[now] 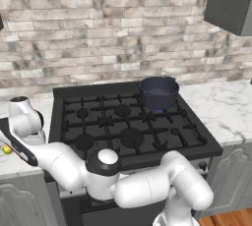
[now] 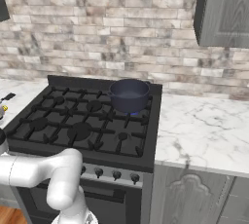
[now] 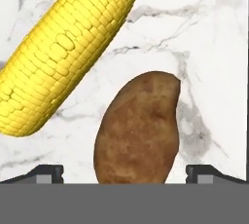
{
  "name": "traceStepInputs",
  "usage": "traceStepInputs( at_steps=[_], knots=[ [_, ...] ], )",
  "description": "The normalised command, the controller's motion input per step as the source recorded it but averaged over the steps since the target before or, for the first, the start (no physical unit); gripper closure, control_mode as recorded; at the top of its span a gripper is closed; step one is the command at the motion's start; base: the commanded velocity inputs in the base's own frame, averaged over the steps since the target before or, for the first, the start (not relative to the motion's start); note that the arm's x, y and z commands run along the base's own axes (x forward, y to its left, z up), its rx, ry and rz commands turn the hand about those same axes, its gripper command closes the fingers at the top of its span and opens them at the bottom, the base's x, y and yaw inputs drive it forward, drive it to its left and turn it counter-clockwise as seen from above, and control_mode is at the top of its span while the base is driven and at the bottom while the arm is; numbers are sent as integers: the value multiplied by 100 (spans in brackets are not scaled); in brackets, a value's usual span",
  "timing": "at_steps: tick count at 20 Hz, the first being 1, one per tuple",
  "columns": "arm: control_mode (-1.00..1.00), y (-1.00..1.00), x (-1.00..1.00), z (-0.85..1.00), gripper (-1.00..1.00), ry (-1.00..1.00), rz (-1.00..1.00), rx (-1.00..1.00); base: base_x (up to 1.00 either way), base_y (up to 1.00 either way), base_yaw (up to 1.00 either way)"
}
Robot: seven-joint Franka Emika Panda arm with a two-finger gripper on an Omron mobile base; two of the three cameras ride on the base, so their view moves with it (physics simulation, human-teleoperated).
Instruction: Put the potato and corn in the pot. Retrieve the spatula and lightly stir the vegetables in the pot.
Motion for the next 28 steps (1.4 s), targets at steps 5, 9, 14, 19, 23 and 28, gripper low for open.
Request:
traceStepInputs(
  at_steps=[5,9,14,19,23,28],
  knots=[
    [-100,-5,0,-16,-100,0,-4,0,0,0,0],
    [-100,0,0,-35,-100,0,-1,0,0,0,0],
    [-100,0,-2,-5,-100,0,0,0,0,0,0],
    [-100,0,0,0,100,0,0,0,0,0,0],
    [-100,-18,-27,24,100,0,0,0,0,0,0],
    [-100,-40,-39,91,100,0,0,0,0,0,0]
  ],
)
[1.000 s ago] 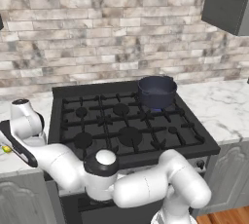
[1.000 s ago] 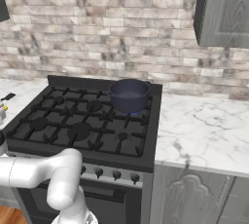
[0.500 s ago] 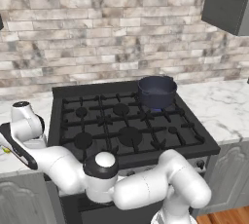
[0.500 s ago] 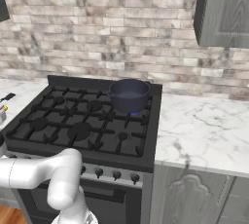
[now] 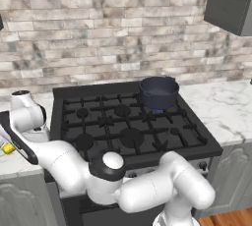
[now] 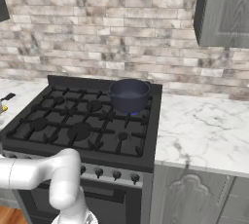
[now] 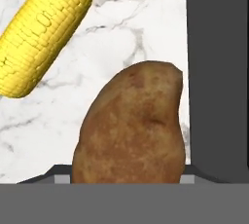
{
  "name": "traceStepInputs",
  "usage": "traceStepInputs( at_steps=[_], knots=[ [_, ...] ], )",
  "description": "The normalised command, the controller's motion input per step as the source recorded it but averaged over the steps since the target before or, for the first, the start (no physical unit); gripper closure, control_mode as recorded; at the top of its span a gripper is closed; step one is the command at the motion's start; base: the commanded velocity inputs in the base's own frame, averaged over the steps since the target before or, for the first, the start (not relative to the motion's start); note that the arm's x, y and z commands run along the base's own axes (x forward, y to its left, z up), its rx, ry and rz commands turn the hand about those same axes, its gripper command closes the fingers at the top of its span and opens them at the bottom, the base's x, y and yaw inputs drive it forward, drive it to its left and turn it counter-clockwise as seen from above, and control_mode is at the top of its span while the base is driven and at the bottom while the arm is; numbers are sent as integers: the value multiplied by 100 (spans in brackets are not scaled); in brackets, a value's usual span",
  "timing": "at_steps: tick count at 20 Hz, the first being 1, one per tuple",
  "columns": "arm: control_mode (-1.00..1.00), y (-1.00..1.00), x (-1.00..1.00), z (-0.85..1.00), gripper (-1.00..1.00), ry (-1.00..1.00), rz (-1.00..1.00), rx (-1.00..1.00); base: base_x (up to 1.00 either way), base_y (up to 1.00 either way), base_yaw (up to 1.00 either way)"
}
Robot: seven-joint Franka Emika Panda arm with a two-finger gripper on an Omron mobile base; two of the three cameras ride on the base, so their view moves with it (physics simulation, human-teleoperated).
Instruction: Put the potato and corn in the pot. Retrieve the spatula and lightly stir the vegetables in the pot.
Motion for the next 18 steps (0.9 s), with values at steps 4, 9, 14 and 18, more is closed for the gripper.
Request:
traceStepInputs(
  at_steps=[4,9,14,18],
  knots=[
    [-100,-79,-29,98,100,-3,0,1,0,0,0],
    [-100,-100,-44,78,100,-2,0,4,0,0,0],
    [-100,-100,-41,70,100,-5,0,5,0,0,0],
    [-100,-100,0,49,100,0,1,0,0,0,0]
  ],
)
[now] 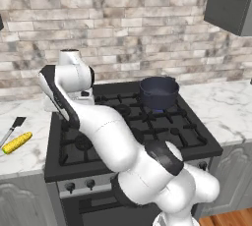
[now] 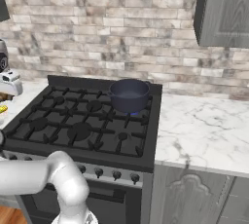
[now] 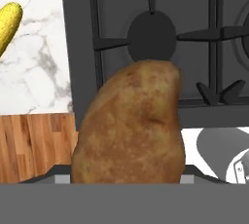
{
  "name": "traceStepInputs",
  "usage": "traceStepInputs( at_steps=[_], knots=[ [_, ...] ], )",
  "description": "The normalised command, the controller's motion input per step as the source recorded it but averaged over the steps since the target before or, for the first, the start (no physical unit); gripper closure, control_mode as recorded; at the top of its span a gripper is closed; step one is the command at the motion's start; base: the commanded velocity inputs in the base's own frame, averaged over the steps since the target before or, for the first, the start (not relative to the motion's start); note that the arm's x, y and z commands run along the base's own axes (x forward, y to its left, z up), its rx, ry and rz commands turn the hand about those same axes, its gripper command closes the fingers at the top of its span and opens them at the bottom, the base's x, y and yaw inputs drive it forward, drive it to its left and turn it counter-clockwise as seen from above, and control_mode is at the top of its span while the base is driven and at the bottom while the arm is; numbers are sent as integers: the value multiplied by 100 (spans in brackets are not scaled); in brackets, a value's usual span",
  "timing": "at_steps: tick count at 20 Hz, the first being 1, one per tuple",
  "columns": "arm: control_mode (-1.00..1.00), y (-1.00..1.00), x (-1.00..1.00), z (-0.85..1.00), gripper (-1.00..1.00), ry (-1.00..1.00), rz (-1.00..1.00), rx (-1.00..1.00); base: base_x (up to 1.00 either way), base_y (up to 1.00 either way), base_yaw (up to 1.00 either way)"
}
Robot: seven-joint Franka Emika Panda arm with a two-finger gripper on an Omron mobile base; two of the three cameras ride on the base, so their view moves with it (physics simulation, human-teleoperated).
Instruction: Put the potato and corn in the pot. Retrieve the spatula and lightly stir the vegetables in the pot.
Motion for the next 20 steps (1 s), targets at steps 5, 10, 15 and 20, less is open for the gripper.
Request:
traceStepInputs(
  at_steps=[5,10,15,20],
  knots=[
    [-100,-100,25,12,100,3,2,0,0,0,0],
    [-100,-100,19,3,100,0,3,0,0,0,0],
    [-100,-100,3,0,100,-2,1,0,0,0,0],
    [-100,-100,-3,0,100,-24,0,0,0,0,0]
  ],
)
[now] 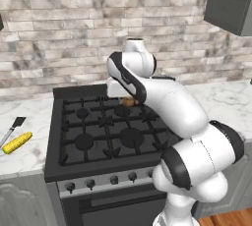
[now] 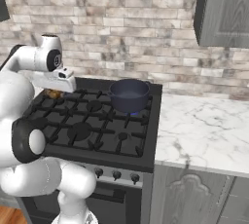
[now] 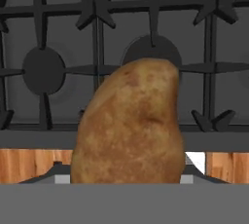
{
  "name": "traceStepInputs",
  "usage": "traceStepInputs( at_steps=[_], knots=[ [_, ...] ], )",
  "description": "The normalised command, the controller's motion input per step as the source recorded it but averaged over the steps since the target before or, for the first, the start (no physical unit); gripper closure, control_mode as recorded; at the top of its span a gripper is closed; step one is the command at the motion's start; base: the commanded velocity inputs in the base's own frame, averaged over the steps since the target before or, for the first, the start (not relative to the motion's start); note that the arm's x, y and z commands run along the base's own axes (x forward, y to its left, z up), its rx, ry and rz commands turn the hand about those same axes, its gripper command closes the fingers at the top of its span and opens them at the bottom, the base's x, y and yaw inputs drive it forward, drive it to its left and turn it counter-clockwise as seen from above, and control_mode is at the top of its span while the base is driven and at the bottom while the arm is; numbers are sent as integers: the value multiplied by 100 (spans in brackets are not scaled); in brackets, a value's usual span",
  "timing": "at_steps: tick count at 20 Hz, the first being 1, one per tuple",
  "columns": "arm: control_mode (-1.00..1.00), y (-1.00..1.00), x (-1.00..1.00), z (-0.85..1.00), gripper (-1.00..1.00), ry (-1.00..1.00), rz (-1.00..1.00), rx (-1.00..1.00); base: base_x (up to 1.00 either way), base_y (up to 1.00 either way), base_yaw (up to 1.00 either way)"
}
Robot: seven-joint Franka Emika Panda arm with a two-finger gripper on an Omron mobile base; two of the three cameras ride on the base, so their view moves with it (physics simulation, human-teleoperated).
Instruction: Put the potato and corn in the pot. Retrieve the spatula and lightly stir the vegetables in the pot.
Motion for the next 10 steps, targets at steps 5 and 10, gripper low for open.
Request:
traceStepInputs(
  at_steps=[5,10],
  knots=[
    [-100,-90,17,2,100,-30,3,0,0,0,0],
    [-100,-95,35,1,100,-31,7,0,0,0,0]
  ],
)
